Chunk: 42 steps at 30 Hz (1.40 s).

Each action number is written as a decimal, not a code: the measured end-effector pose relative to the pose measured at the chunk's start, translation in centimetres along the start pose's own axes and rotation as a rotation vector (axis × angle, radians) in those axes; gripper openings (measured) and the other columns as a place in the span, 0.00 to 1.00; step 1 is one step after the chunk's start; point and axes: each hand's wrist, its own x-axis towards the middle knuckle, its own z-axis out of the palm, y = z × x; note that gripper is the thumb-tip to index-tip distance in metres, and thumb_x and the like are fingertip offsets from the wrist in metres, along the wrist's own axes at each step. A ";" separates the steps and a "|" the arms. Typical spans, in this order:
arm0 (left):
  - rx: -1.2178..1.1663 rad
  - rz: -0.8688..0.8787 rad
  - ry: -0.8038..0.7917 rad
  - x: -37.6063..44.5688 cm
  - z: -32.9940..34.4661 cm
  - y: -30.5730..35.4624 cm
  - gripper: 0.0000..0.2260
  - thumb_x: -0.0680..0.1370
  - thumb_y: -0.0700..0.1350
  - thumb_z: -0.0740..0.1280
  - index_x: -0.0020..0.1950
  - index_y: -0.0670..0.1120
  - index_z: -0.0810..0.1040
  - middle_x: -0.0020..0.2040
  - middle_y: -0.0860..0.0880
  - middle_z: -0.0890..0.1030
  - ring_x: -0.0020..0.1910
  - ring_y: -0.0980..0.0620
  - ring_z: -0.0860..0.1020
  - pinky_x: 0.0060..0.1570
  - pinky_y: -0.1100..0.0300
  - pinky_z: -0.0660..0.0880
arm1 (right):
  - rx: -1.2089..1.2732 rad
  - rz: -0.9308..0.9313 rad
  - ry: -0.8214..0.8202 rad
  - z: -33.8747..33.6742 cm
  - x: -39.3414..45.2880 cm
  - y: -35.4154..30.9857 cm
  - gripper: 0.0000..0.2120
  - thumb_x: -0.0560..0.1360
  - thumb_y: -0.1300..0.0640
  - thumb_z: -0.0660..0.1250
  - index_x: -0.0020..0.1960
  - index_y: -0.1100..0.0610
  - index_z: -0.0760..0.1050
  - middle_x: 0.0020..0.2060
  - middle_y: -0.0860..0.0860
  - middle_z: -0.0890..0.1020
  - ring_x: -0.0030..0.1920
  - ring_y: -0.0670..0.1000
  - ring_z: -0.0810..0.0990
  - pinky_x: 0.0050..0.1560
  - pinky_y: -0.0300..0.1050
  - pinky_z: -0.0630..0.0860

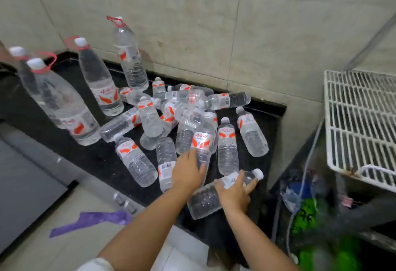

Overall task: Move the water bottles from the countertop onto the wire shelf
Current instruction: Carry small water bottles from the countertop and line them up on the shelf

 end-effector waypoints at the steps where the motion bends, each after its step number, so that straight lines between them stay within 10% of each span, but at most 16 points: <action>1: -0.044 -0.012 0.000 1.0 0.4 0.0 0.21 0.78 0.50 0.61 0.69 0.45 0.63 0.64 0.44 0.70 0.63 0.45 0.69 0.60 0.54 0.68 | 0.059 0.039 0.010 0.3 0.4 -0.2 0.38 0.70 0.49 0.70 0.73 0.50 0.54 0.74 0.53 0.42 0.64 0.66 0.65 0.62 0.54 0.71; 14: -0.051 -0.109 0.019 4.0 2.5 0.3 0.37 0.75 0.50 0.66 0.76 0.46 0.47 0.66 0.39 0.65 0.65 0.41 0.66 0.59 0.49 0.69 | -0.100 0.135 0.038 -1.8 3.0 -0.8 0.48 0.65 0.57 0.74 0.74 0.49 0.46 0.74 0.52 0.42 0.70 0.60 0.55 0.65 0.53 0.67; 23: -0.073 -0.223 0.065 4.4 3.3 0.7 0.42 0.72 0.50 0.70 0.75 0.41 0.47 0.65 0.36 0.67 0.64 0.38 0.67 0.61 0.46 0.68 | -0.022 0.219 0.038 -1.9 3.7 -0.4 0.52 0.65 0.51 0.75 0.74 0.45 0.41 0.68 0.58 0.62 0.66 0.61 0.66 0.59 0.54 0.71; 31: -0.253 -0.251 0.111 3.9 2.6 0.4 0.35 0.68 0.46 0.73 0.69 0.39 0.60 0.62 0.38 0.70 0.62 0.41 0.68 0.59 0.48 0.69 | 0.235 0.348 0.097 -1.1 3.5 0.4 0.41 0.59 0.55 0.79 0.64 0.60 0.60 0.58 0.61 0.75 0.55 0.62 0.77 0.54 0.56 0.77; 42: -0.420 0.036 0.429 4.8 -6.5 5.0 0.35 0.68 0.46 0.74 0.70 0.40 0.60 0.64 0.39 0.68 0.64 0.41 0.66 0.60 0.47 0.68 | 0.161 -0.309 0.329 -9.0 0.1 -10.6 0.41 0.61 0.58 0.78 0.66 0.58 0.59 0.62 0.57 0.66 0.63 0.57 0.68 0.61 0.49 0.69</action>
